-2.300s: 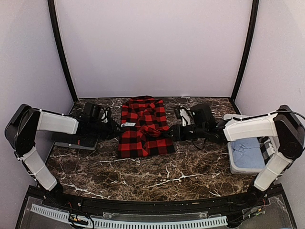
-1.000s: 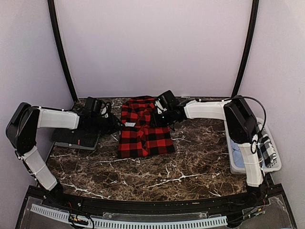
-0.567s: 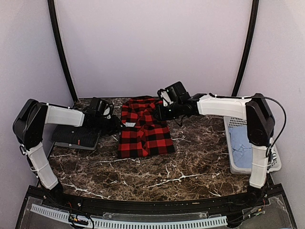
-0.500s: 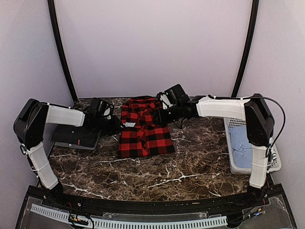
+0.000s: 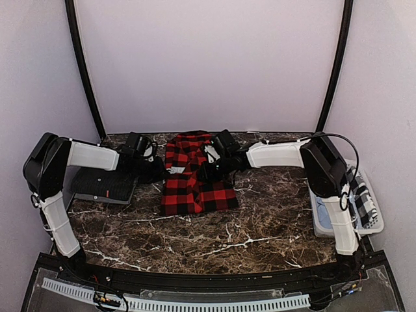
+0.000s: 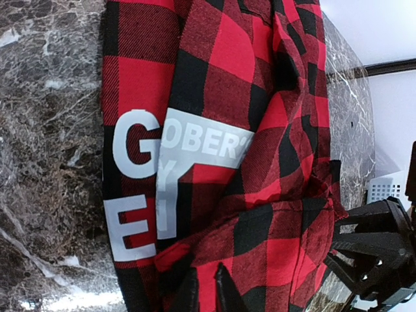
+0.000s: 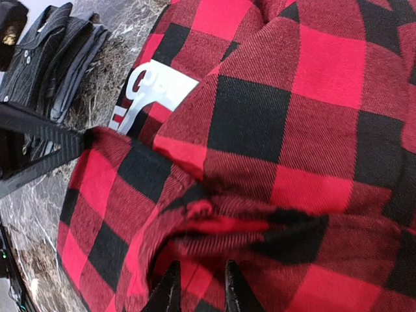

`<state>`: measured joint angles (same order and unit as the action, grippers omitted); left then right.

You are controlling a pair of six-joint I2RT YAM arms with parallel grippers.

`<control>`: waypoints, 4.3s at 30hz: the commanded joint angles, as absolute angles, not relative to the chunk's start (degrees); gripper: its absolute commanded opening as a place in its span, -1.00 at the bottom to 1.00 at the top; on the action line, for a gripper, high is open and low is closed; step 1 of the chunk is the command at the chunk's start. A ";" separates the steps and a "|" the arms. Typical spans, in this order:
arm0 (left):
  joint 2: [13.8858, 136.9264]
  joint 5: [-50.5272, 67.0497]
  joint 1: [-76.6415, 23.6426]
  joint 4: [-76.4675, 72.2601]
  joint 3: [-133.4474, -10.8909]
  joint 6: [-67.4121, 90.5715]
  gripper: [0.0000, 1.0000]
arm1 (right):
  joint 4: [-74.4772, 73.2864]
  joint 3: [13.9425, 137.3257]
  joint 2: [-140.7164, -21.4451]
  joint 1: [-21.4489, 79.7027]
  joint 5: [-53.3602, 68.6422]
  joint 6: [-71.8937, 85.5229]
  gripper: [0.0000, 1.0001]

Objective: Fold and stack the long sleeve shirts
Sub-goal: Smooth out the 2/3-rectangle-folded shirt at the center of the board.

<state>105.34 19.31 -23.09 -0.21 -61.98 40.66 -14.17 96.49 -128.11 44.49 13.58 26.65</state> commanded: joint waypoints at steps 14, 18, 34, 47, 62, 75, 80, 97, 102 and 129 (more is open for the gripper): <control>99.29 17.72 -22.94 -4.04 -59.33 38.99 -1.00 | -9.91 102.34 -135.70 41.89 19.15 32.52 -0.16; 98.17 18.82 -22.94 -5.96 -57.73 38.72 -1.00 | -8.98 102.97 -137.02 41.39 21.44 33.13 -0.05; 99.53 20.22 -22.95 -5.73 -57.00 38.34 -0.99 | 9.99 93.37 -128.81 38.64 32.99 33.91 0.32; 106.69 21.30 -22.94 -6.57 -59.16 39.96 -0.98 | 10.66 90.07 -124.27 38.62 33.23 35.12 0.21; 111.43 19.17 -21.46 -4.31 -60.54 41.84 -1.00 | 7.47 91.40 -129.37 40.45 36.05 34.12 0.00; 111.36 19.79 -21.45 -3.26 -61.81 41.58 -1.00 | 6.19 99.02 -137.04 40.00 38.30 36.39 0.15; 111.36 19.78 -21.45 -2.87 -62.10 41.40 -1.00 | 8.18 101.44 -139.86 39.54 40.90 37.53 -0.21; 111.53 19.66 -21.18 -2.73 -61.81 41.25 -1.00 | 9.15 100.45 -140.67 37.00 40.35 36.87 -0.76; 111.56 19.89 -21.18 -2.66 -61.95 41.36 -1.00 | 2.45 102.08 -140.56 37.37 34.06 32.39 -0.75; 98.88 17.78 -21.25 4.19 -61.90 37.11 -0.67 | -13.21 111.82 -134.82 34.83 23.77 20.50 -0.14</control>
<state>105.32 18.26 -21.52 2.70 -63.51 38.06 -13.04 111.96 -141.10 36.88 21.45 21.54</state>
